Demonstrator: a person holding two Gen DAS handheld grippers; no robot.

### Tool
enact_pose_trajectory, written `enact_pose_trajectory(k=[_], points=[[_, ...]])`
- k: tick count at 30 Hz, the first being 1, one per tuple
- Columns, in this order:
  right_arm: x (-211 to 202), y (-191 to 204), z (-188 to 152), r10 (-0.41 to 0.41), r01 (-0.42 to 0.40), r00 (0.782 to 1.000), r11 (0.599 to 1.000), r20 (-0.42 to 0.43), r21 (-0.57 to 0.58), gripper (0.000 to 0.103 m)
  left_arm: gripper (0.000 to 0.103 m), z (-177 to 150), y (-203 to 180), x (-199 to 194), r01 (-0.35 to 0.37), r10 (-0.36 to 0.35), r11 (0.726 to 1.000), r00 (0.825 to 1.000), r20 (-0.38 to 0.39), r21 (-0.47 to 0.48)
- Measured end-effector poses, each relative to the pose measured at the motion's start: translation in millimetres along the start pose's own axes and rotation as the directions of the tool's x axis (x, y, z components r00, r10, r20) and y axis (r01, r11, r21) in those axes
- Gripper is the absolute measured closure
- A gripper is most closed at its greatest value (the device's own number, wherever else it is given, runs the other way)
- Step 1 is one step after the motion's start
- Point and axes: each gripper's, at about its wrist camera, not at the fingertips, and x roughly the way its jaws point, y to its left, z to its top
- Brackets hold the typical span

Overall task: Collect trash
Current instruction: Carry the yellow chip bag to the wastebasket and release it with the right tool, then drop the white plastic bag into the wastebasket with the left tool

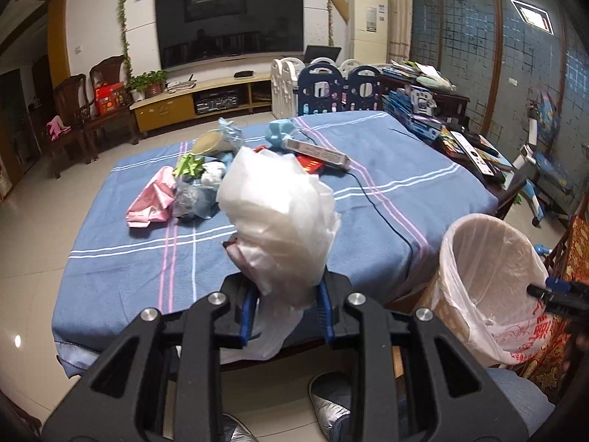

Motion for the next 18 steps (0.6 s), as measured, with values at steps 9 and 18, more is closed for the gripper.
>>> enact_pose_trajectory(k=[9,18], points=[[-100.6,-20.4,37.9,0.088,-0.119,0.947,0.99,0.308,0.082,0.014,0.074,0.1,-103.4,2.4,0.217,-0.202,0.963,0.974,-0.104,0.16],[-165.9,-28.9,60.2,0.128,-0.186,0.882,0.979,0.453,0.087,0.004,0.013,18.4,-231.3,7.5,0.407,-0.366,0.889,0.906,-0.211,0.21]])
